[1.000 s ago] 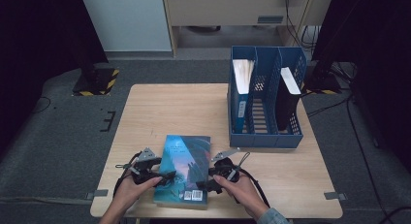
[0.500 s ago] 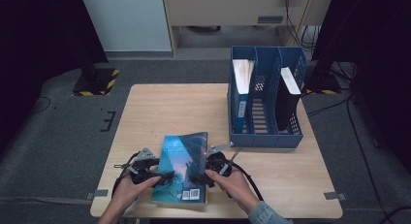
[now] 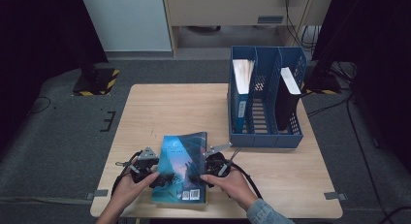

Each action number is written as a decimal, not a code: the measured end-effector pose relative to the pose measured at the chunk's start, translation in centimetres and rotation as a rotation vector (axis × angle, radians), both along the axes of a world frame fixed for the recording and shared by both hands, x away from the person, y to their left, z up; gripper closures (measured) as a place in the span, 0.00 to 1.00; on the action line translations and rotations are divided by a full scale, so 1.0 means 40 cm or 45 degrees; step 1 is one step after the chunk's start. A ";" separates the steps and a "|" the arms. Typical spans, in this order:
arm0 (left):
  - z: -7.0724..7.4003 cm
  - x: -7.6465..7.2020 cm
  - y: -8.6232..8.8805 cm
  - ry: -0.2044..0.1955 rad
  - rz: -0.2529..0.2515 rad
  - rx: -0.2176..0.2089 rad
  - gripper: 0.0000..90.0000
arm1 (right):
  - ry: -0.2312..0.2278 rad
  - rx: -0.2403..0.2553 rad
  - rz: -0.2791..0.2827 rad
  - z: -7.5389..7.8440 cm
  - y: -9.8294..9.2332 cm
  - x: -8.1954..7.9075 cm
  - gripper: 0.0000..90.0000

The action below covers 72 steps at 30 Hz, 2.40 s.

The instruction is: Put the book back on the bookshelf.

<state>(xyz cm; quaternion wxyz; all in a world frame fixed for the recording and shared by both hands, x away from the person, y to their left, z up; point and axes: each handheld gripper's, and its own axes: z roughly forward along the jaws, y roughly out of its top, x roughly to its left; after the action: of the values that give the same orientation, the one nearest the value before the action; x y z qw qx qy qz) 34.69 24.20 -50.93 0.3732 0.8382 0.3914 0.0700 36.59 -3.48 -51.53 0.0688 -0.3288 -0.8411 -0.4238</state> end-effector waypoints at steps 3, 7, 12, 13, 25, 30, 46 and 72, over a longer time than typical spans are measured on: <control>0.003 0.000 0.005 -0.014 -0.001 0.018 0.06 | 0.001 0.000 -0.007 0.000 0.000 0.000 0.30; 0.010 -0.005 0.013 -0.048 -0.001 0.054 0.07 | -0.002 0.002 -0.014 -0.001 -0.001 -0.002 0.31; 0.010 -0.005 0.022 -0.050 0.000 0.059 0.06 | -0.003 -0.002 -0.014 0.000 -0.001 -0.002 0.31; 0.008 -0.006 0.021 -0.046 0.004 0.053 0.05 | -0.003 -0.003 -0.014 0.000 -0.001 -0.002 0.31; -0.010 0.009 0.012 0.071 -0.028 -0.027 0.01 | 0.000 -0.019 -0.008 0.003 0.002 0.000 0.31; -0.015 0.019 0.007 0.094 -0.061 -0.049 0.00 | 0.014 -0.033 -0.001 0.006 0.004 0.005 0.31; 0.034 0.047 0.055 0.100 0.005 -0.042 0.60 | 0.094 -0.067 0.043 0.032 0.020 0.031 0.45; 0.177 0.074 0.079 0.004 0.009 0.025 0.89 | -0.028 -0.106 0.055 0.171 0.052 0.081 0.63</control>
<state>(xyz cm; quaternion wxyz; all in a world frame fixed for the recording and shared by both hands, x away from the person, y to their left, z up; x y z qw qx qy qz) 37.66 27.38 -43.83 0.3641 0.8407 0.3941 0.0738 39.84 -1.40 -44.70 0.0550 -0.3087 -0.8655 -0.3906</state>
